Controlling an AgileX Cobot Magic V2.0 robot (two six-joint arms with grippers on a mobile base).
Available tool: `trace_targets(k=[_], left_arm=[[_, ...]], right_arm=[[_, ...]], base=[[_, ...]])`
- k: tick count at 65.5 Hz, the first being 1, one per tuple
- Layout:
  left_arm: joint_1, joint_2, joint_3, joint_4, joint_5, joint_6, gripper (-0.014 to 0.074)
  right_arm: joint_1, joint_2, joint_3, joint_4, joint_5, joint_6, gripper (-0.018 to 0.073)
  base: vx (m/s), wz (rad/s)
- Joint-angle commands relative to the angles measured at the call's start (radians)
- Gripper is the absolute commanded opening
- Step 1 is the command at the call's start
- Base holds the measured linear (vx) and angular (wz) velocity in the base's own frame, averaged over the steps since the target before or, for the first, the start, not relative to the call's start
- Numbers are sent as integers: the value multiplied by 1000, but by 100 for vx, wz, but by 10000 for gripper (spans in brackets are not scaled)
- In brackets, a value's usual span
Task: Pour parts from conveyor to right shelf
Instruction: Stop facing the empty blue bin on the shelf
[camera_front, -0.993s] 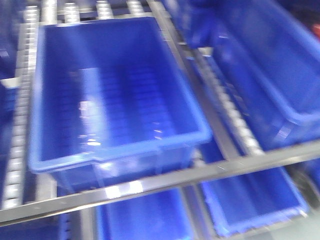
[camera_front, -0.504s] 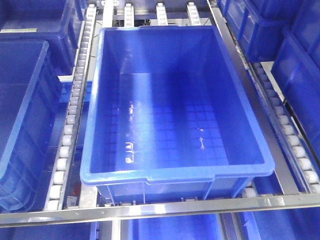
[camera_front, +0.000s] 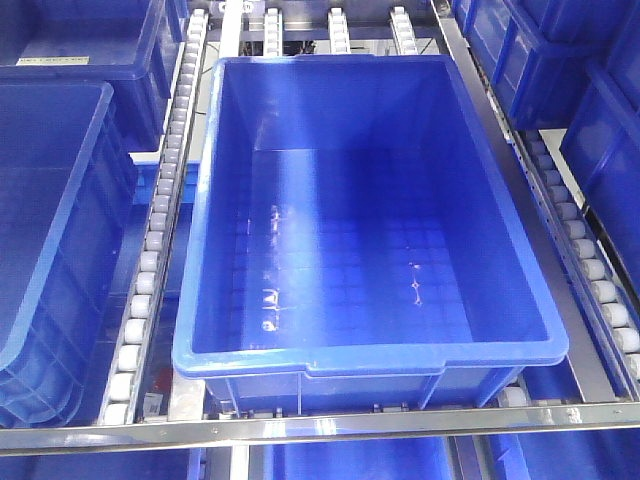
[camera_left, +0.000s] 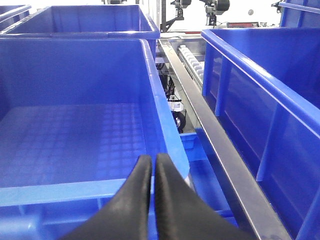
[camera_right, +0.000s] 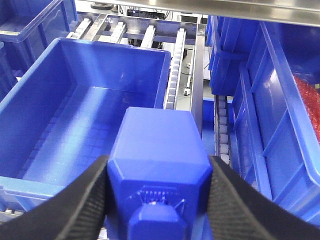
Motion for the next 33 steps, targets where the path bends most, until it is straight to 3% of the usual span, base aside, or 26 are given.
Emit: trace_targets(k=[1,33], left_arm=[[-6,21,-26,-6,-79,-8,-6],[-6,21,-26,-6,-79,-8,-6]], right_arm=[[0,16,-19,-4,-82,-1,-5],[0,24,-19,-2,-83,-1,-5]], base=[[0,0],[0,0]])
